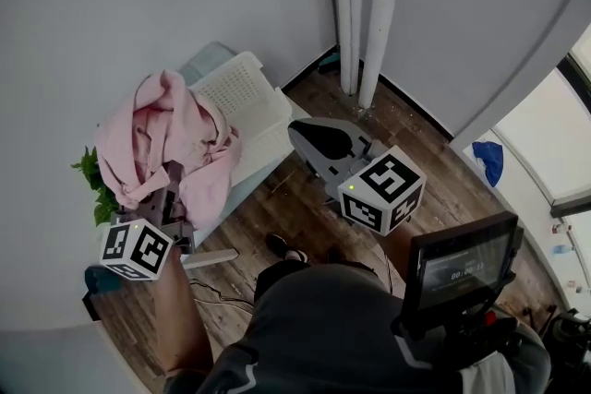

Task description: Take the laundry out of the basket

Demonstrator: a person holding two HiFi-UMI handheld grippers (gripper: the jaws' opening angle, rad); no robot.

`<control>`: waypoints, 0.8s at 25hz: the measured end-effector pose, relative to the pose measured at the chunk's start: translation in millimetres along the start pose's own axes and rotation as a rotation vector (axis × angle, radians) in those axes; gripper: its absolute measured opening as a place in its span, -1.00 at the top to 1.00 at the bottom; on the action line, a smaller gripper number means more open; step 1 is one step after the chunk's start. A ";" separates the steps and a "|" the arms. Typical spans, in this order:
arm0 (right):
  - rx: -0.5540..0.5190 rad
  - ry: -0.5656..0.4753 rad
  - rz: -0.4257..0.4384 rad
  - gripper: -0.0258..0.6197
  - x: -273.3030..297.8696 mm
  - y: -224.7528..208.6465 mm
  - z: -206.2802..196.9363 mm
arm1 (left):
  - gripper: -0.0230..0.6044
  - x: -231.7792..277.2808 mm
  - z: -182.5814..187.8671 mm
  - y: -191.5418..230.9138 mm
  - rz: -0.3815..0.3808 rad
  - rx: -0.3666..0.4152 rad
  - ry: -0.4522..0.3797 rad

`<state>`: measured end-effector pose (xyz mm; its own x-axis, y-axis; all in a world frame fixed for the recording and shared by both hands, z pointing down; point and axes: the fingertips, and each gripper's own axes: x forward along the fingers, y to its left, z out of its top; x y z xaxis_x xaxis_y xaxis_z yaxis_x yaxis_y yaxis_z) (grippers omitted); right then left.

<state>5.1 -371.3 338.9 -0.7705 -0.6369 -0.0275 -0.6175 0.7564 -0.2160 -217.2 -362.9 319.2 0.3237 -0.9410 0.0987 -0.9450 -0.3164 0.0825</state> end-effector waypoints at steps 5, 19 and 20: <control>-0.011 -0.004 0.025 0.86 4.4 3.5 3.6 | 0.00 -22.9 8.3 -6.7 0.028 0.018 -0.052; -0.054 0.002 0.127 0.86 51.3 97.5 11.7 | 0.00 -137.3 15.3 40.0 0.144 0.009 -0.123; -0.055 0.004 0.131 0.86 53.4 105.9 10.2 | -0.01 -145.6 14.9 44.5 0.150 0.010 -0.126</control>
<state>-99.9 -326.7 304.6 -0.8457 -0.5315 -0.0481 -0.5191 0.8402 -0.1570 -307.1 -241.7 293.7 0.1717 -0.9850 -0.0163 -0.9828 -0.1724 0.0667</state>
